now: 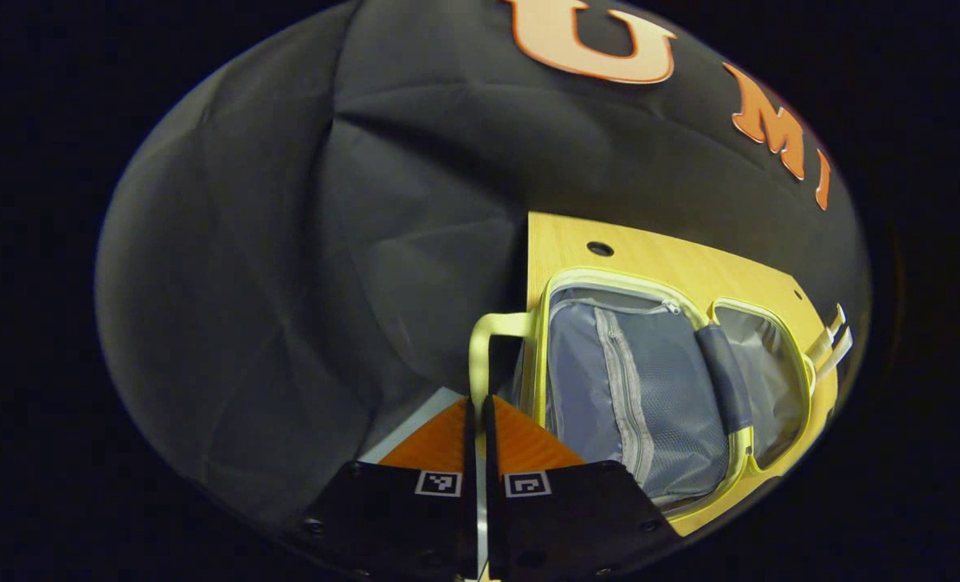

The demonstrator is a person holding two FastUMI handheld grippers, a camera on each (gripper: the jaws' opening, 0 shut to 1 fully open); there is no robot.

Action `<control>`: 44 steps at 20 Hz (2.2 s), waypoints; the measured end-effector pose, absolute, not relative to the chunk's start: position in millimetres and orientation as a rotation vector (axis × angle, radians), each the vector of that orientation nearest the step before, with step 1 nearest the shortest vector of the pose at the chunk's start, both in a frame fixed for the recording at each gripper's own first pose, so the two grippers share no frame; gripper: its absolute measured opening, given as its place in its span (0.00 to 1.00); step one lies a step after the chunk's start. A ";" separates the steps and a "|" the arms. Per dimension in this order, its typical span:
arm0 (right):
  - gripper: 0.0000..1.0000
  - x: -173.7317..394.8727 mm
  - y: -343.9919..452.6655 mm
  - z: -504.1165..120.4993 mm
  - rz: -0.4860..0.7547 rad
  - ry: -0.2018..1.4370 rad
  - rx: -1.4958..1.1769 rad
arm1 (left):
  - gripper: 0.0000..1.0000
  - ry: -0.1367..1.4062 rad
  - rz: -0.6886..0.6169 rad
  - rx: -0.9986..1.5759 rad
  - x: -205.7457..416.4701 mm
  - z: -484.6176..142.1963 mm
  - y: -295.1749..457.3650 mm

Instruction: First open the suitcase, pack the skin care products into it, and then close the suitcase.

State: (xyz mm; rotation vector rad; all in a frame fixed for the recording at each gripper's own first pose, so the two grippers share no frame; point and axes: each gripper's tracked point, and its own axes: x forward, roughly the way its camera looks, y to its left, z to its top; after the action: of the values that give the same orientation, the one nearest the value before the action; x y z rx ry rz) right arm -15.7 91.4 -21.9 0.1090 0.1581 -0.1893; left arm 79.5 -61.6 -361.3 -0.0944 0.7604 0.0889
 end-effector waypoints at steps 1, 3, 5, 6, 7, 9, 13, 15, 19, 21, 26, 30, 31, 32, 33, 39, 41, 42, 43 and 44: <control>0.96 -18.3 93.4 -21.5 -0.195 0.153 0.101 | 0.11 0.771 0.091 -0.108 81.7 -368.8 -60.3; 0.96 -22.1 93.9 -22.2 -0.209 0.154 0.083 | 0.18 0.769 0.108 -0.110 84.0 -368.3 -55.4; 0.96 -25.7 92.9 -23.8 -0.223 0.159 0.097 | 0.41 0.765 0.132 -0.081 93.2 -377.8 -49.7; 0.96 -27.3 91.4 -24.9 -0.231 0.160 0.104 | 0.58 0.769 0.150 -0.058 97.7 -372.7 -39.1; 0.96 -28.8 90.5 -27.8 -0.239 0.164 0.110 | 0.75 0.765 0.164 -0.040 95.4 -366.7 -33.7; 0.96 -31.4 88.0 -29.9 -0.246 0.170 0.113 | 1.00 0.716 0.214 0.008 82.2 -329.9 -26.7; 0.96 -26.2 76.1 -26.5 -0.233 0.168 0.094 | 1.00 0.465 0.310 0.118 86.1 -225.7 -60.7; 0.96 -17.2 69.1 -26.4 -0.213 0.161 0.099 | 1.00 0.284 0.333 0.136 87.5 -160.7 -105.6; 0.96 1.2 48.0 -33.6 -0.152 0.164 0.099 | 1.00 0.032 0.277 0.053 62.6 -57.9 -233.5; 0.96 10.3 33.2 -39.6 -0.122 0.173 0.085 | 1.00 -0.008 0.181 -0.036 48.5 -31.1 -311.5; 0.96 32.0 0.4 -58.6 -0.056 0.219 0.078 | 1.00 0.057 0.038 -0.128 49.1 -94.1 -499.2; 0.96 42.8 -23.5 -76.1 -0.030 0.250 0.058 | 1.00 0.132 -0.050 0.016 41.9 -160.1 -610.0; 0.96 44.1 -29.9 -81.0 -0.030 0.260 0.058 | 1.00 0.151 -0.075 0.008 38.0 -176.7 -633.7; 0.96 44.7 -35.5 -85.7 -0.031 0.270 0.061 | 1.00 0.168 -0.092 -0.001 36.5 -192.8 -650.5; 0.96 45.1 -41.0 -90.3 -0.034 0.278 0.062 | 1.00 0.184 -0.096 0.000 38.2 -209.4 -666.3; 0.96 46.7 -66.8 -111.4 -0.064 0.310 0.045 | 1.00 0.244 -0.186 0.126 51.4 -283.6 -728.7; 0.96 46.8 -72.4 -117.3 -0.076 0.322 0.057 | 1.00 0.248 -0.223 0.173 55.9 -301.0 -745.1; 0.96 47.6 -76.3 -119.4 -0.086 0.329 0.066 | 1.00 0.263 -0.229 0.179 58.9 -312.0 -749.4; 0.96 46.3 -80.8 -121.2 -0.094 0.333 0.073 | 1.00 0.278 -0.231 0.172 63.3 -323.2 -753.7; 0.96 46.5 -83.9 -121.7 -0.103 0.336 0.076 | 1.00 0.286 -0.229 0.174 71.4 -331.6 -755.6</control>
State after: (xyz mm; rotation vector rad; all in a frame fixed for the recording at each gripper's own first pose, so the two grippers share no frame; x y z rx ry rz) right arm 46.5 -83.9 -121.7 0.0761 0.3356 -0.1030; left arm 71.4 -755.6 -331.6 0.1743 0.2863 -0.2290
